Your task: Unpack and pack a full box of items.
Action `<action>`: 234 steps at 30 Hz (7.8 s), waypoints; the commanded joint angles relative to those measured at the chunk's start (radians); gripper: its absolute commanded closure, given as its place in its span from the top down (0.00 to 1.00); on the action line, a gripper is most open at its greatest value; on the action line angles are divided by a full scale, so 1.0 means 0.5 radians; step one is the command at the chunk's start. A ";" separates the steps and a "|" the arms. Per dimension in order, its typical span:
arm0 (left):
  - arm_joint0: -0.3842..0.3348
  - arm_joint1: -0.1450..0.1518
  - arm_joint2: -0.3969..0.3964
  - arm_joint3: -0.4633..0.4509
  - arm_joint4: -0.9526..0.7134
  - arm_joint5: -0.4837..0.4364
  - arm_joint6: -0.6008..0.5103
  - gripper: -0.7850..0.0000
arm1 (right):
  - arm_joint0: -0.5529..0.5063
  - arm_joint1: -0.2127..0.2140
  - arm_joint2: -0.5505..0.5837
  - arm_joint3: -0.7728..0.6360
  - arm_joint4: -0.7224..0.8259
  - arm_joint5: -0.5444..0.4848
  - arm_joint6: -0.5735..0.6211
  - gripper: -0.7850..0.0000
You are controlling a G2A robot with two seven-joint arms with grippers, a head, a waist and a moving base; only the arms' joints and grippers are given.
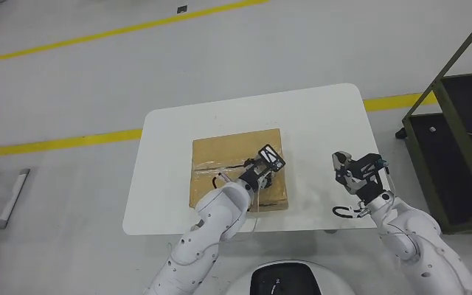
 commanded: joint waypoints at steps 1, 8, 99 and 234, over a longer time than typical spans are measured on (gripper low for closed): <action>0.002 -0.003 0.008 0.000 0.005 -0.010 -0.009 0.78 | 0.000 0.000 -0.001 0.000 0.001 0.005 -0.001 0.00; -0.005 -0.015 0.000 0.031 0.029 0.015 -0.006 0.28 | -0.003 0.002 -0.008 0.003 0.008 0.009 -0.006 0.00; 0.614 0.131 -1.547 -0.593 -0.140 0.327 0.084 1.00 | 0.645 -0.067 -0.612 0.421 -0.036 -0.175 0.027 0.00; -0.186 -0.206 -0.307 0.096 0.530 -0.023 0.139 1.00 | 0.134 0.098 0.068 -0.055 0.612 -0.690 0.186 0.00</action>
